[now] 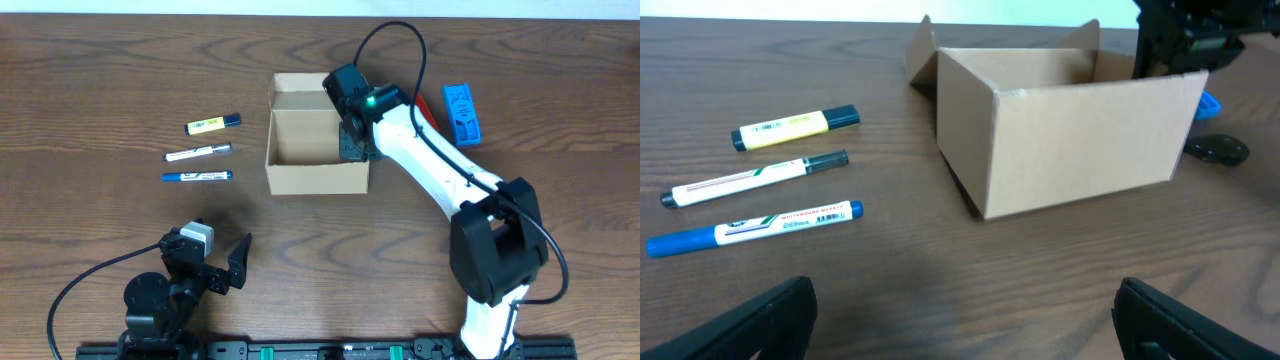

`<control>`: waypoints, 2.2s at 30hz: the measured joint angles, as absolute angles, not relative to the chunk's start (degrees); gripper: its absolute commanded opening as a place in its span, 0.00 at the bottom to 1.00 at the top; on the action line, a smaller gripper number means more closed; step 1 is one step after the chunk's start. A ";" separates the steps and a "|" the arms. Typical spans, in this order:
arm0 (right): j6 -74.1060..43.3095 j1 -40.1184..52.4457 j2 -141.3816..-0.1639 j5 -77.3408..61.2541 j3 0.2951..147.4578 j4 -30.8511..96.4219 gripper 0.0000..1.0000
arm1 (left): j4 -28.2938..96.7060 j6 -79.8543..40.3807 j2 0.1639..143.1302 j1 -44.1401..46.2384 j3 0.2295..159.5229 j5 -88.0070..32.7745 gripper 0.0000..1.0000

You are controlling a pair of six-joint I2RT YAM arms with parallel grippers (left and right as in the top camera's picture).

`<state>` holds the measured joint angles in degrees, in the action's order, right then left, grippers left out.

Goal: Pack container

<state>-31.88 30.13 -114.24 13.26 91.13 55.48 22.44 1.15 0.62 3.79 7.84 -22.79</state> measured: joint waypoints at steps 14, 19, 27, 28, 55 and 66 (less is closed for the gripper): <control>-24.71 30.15 -108.97 12.82 82.00 47.18 0.01 | 22.44 1.15 0.62 3.79 7.84 -22.76 0.95; -23.22 30.15 -108.95 12.38 82.00 47.37 0.35 | 22.44 1.15 0.62 3.79 7.84 -22.79 0.95; -22.85 30.15 -108.95 11.11 81.47 48.97 0.52 | 22.44 1.15 0.62 3.79 7.84 -22.76 0.95; -22.96 30.15 -108.95 10.87 81.47 49.04 0.49 | 22.44 1.15 0.62 3.79 7.84 -22.76 0.95; -29.82 30.15 -107.02 9.67 81.36 53.91 0.62 | 22.44 1.15 0.62 3.79 7.84 -22.79 0.95; -19.66 25.12 -77.93 12.45 84.23 56.82 0.78 | 22.44 1.15 0.62 3.79 7.84 -22.79 0.96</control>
